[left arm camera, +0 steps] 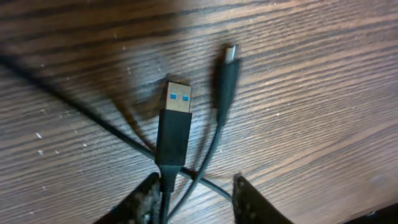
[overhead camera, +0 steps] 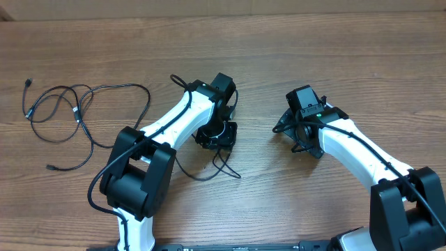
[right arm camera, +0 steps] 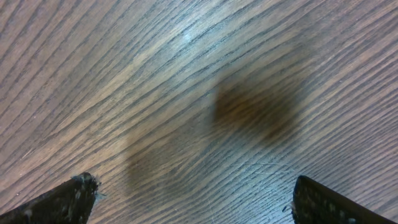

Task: Untangle cables

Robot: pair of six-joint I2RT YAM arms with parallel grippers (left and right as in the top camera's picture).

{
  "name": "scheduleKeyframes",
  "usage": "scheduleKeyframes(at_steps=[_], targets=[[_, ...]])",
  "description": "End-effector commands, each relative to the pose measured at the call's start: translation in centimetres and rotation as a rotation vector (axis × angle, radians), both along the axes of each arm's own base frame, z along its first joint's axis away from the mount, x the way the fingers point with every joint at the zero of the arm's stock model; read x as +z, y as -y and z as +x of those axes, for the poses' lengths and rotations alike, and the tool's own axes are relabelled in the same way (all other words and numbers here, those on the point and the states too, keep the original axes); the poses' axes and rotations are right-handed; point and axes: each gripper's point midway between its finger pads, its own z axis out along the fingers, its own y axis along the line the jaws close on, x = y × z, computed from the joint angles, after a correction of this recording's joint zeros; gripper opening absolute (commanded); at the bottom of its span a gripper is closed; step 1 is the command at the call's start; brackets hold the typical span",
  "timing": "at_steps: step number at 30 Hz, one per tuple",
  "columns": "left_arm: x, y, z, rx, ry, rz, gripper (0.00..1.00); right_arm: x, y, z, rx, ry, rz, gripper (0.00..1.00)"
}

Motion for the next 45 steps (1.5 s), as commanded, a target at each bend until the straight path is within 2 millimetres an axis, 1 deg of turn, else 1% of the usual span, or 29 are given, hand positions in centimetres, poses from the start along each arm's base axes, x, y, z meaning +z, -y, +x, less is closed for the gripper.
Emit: scheduleKeyframes(at_steps=[1, 3, 4, 6, 8, 11, 12, 16, 19, 21, 23, 24, 25, 26, 28, 30, 32, 33, 34, 35, 37, 42, 45], targets=[[-0.2, 0.6, 0.1, -0.006, 0.000, -0.017, 0.40, 0.3, 0.1, 0.1, -0.010, 0.014, 0.008, 1.00], [-0.2, 0.8, 0.3, -0.006, 0.009, -0.023, 0.41, 0.3, 0.1, 0.0, -0.010, 0.014, 0.008, 1.00], [-0.2, 0.9, 0.4, -0.006, 0.011, -0.031, 0.38, 0.3, 0.1, 0.0, -0.010, 0.014, 0.008, 1.00], [0.0, 1.6, 0.6, -0.004, 0.012, -0.069, 0.29, 0.3, 0.1, 0.1, -0.010, 0.014, 0.008, 1.00], [0.2, 2.5, 0.7, -0.004, 0.011, -0.118, 0.23, 0.3, 0.1, 0.1, -0.010, 0.014, 0.008, 1.00], [0.8, 3.7, 1.1, -0.003, 0.015, -0.192, 0.24, 0.3, 0.1, 0.0, -0.010, 0.014, 0.008, 1.00], [1.0, 3.9, 1.3, -0.002, 0.018, -0.206, 0.25, 0.3, 0.1, 0.1, -0.010, 0.014, 0.008, 1.00], [2.0, 4.1, 2.6, 0.006, 0.051, -0.224, 0.33, 0.3, 0.1, 0.1, -0.010, 0.014, 0.008, 1.00], [3.5, 4.4, 3.7, -0.028, 0.093, -0.244, 0.44, 0.3, 0.1, 0.1, -0.010, 0.014, 0.008, 1.00], [4.9, 4.5, 4.7, -0.069, 0.138, -0.242, 0.51, 0.3, 0.1, 0.0, -0.010, 0.014, 0.008, 1.00], [5.8, 3.8, 5.8, -0.066, 0.181, -0.189, 0.64, 0.3, 0.1, 0.0, -0.010, 0.014, 0.008, 1.00], [6.3, 3.2, 6.4, -0.062, 0.207, -0.152, 0.74, 0.3, 0.1, 0.1, -0.010, 0.014, 0.008, 1.00], [6.7, 2.6, 7.0, -0.056, 0.228, -0.119, 0.78, 0.3, 0.1, 0.0, -0.010, 0.014, 0.008, 1.00], [7.3, 1.8, 7.7, -0.045, 0.256, -0.076, 0.78, 0.3, 0.1, 0.0, -0.010, 0.014, 0.008, 1.00], [8.0, 0.4, 8.7, -0.013, 0.287, -0.006, 0.78, 0.3, 0.1, 0.0, -0.010, 0.014, 0.008, 1.00], [8.0, -1.1, 9.4, 0.022, 0.308, 0.058, 0.76, 0.3, 0.1, 0.0, -0.010, 0.014, 0.008, 1.00], [7.8, -2.6, 9.5, 0.053, 0.308, 0.121, 0.73, 0.3, 0.1, 0.1, -0.010, 0.014, 0.008, 1.00], [7.6, -3.5, 9.4, 0.070, 0.298, 0.155, 0.71, 0.3, 0.1, 0.1, -0.010, 0.014, 0.008, 1.00], [7.4, -4.2, 9.1, 0.086, 0.286, 0.183, 0.71, 0.3, 0.1, 0.1, -0.010, 0.014, 0.008, 1.00], [7.0, -5.2, 8.6, 0.111, 0.260, 0.224, 0.72, 0.3, 0.1, 0.0, -0.010, 0.014, 0.008, 1.00], [6.4, -6.4, 7.8, 0.137, 0.222, 0.260, 0.72, 0.3, 0.1, 0.0, -0.010, 0.014, 0.008, 1.00], [4.3, -8.1, 5.7, 0.160, 0.133, 0.307, 0.72, 0.3, 0.1, 0.1, -0.010, 0.014, 0.008, 1.00], [2.3, -9.2, 4.1, 0.185, 0.074, 0.338, 0.73, 0.3, 0.1, 0.0, -0.010, 0.014, 0.008, 1.00]])
